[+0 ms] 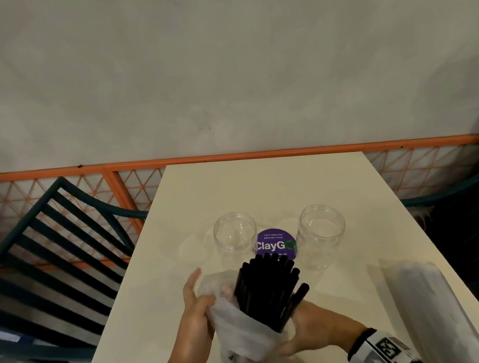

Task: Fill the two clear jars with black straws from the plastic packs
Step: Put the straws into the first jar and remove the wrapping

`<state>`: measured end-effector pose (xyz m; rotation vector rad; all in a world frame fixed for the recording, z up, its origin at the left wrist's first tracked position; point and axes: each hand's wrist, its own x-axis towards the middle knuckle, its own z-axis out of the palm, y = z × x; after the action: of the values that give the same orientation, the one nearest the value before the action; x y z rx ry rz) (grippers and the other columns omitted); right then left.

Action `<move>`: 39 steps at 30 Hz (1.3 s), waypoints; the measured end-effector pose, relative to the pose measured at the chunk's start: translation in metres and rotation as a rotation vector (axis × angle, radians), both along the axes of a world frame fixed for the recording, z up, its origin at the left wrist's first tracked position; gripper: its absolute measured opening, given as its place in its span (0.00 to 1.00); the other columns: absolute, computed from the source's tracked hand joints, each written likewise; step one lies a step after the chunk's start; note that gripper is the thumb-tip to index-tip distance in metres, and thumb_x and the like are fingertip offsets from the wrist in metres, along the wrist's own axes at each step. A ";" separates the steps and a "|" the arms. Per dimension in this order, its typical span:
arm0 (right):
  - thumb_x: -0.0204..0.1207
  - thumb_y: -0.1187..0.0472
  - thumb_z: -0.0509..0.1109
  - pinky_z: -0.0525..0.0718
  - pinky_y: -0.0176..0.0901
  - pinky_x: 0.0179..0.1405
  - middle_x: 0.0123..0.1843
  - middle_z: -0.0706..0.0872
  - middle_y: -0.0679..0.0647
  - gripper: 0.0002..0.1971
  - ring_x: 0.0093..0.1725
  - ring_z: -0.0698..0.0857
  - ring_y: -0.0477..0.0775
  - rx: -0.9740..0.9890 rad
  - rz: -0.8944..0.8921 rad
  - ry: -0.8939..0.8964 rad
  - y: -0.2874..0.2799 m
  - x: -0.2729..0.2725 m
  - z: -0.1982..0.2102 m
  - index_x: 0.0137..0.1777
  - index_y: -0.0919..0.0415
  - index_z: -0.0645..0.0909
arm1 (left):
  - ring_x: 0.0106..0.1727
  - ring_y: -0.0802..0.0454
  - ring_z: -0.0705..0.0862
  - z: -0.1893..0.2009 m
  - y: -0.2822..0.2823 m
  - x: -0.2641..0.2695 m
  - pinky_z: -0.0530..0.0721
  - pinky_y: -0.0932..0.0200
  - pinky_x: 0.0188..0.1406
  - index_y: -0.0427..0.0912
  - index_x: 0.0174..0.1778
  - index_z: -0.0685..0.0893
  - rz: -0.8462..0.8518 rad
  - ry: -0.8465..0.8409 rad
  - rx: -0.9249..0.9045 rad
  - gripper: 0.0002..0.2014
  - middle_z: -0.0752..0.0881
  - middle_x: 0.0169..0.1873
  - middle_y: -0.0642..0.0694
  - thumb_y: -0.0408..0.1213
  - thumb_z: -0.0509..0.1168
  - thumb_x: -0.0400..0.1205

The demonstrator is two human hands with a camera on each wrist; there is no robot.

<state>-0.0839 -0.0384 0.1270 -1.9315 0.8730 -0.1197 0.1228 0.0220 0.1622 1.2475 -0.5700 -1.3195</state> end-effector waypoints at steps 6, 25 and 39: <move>0.71 0.53 0.66 0.75 0.54 0.67 0.58 0.66 0.52 0.19 0.64 0.70 0.59 -0.053 -0.035 0.083 -0.005 -0.008 0.014 0.60 0.56 0.69 | 0.70 0.58 0.73 0.002 0.009 0.020 0.73 0.59 0.65 0.62 0.64 0.74 -0.214 -0.331 -0.094 0.17 0.77 0.66 0.59 0.50 0.62 0.79; 0.66 0.67 0.76 0.78 0.30 0.33 0.37 0.81 0.53 0.09 0.39 0.80 0.54 0.078 -0.748 -0.302 0.010 0.003 0.007 0.43 0.64 0.78 | 0.25 0.60 0.73 0.008 0.019 -0.032 0.73 0.72 0.23 0.44 0.39 0.65 0.089 -0.714 -0.073 0.21 0.72 0.31 0.48 0.30 0.75 0.69; 0.70 0.72 0.71 0.84 0.40 0.52 0.53 0.88 0.56 0.19 0.54 0.86 0.56 0.154 -0.712 -0.372 0.004 -0.010 -0.008 0.55 0.49 0.80 | 0.44 0.61 0.86 -0.002 0.029 -0.025 0.81 0.72 0.42 0.60 0.46 0.81 -0.260 -0.796 -0.328 0.12 0.87 0.42 0.62 0.53 0.68 0.68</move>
<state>-0.0936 -0.0349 0.1192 -1.3212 1.2282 -0.7808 0.0977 0.0506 0.1602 1.4269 -1.4873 -0.8377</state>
